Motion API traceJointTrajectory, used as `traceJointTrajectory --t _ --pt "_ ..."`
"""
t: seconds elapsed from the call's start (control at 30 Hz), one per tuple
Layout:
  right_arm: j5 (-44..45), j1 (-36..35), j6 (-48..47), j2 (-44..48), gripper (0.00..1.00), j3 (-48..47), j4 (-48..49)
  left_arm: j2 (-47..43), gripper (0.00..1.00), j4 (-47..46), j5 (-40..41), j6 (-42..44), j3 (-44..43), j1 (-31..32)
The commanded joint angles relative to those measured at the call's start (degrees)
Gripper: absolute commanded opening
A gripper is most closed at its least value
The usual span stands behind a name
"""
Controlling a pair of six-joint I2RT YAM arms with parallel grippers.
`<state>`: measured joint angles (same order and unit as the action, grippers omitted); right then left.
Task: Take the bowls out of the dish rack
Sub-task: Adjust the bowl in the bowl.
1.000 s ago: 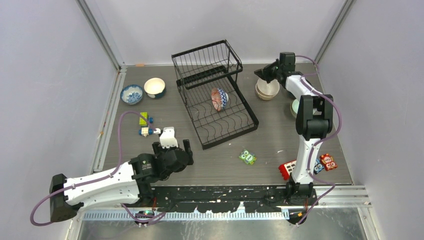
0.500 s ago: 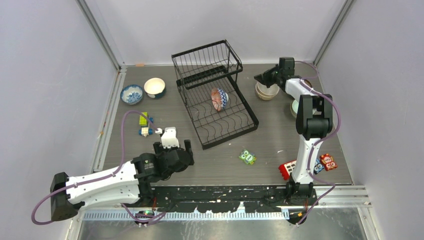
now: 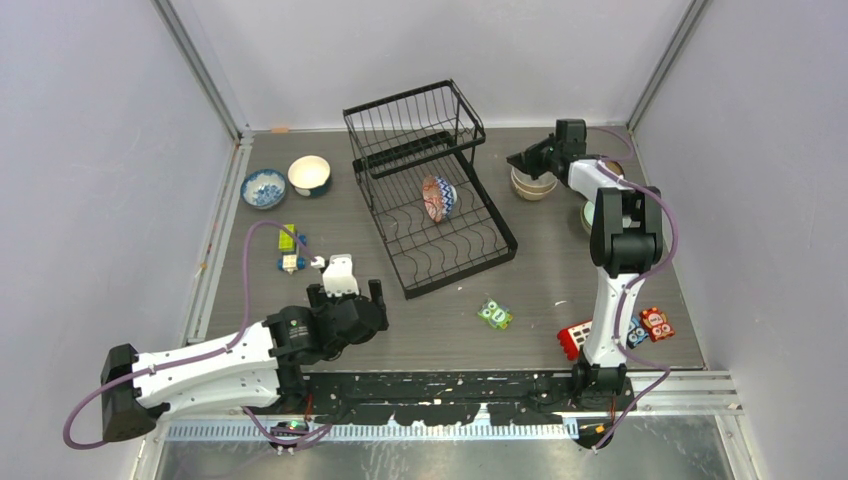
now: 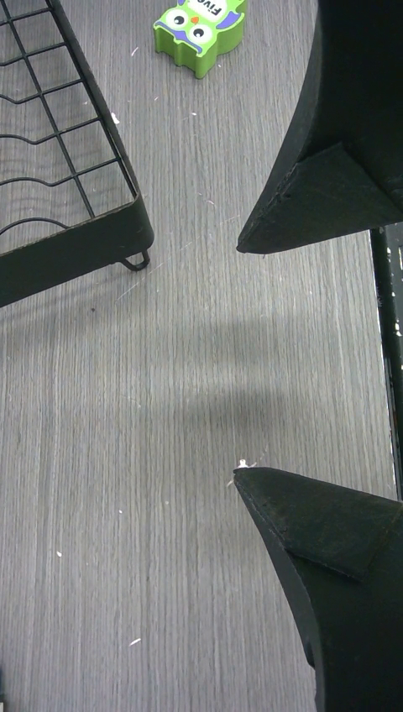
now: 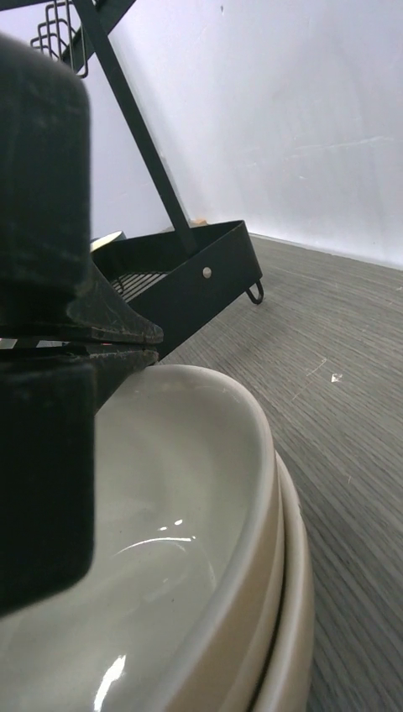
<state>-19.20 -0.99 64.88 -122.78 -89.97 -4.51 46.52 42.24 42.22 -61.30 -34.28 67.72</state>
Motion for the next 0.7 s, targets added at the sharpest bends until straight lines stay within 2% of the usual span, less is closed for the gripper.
traceJointTrajectory --t 0.0,0.27,0.53,0.67 --pt "-0.43 0.20 0.80 -0.05 0.05 0.28 2.59 -0.45 1.00 -0.94 1.86 -1.24 -1.80 -0.28" --pt "-3.56 0.20 1.19 1.74 0.09 -0.04 6.85 -0.15 1.00 -1.33 2.06 -1.17 -2.02 -0.33" --pt "-4.14 0.20 -0.12 8.63 0.32 1.14 7.79 0.23 1.00 -1.82 1.83 -0.35 -2.83 -0.25" --pt "-3.19 2.84 -0.77 13.61 0.38 7.22 8.65 0.24 1.00 -1.98 1.45 -0.27 -3.16 -0.30"
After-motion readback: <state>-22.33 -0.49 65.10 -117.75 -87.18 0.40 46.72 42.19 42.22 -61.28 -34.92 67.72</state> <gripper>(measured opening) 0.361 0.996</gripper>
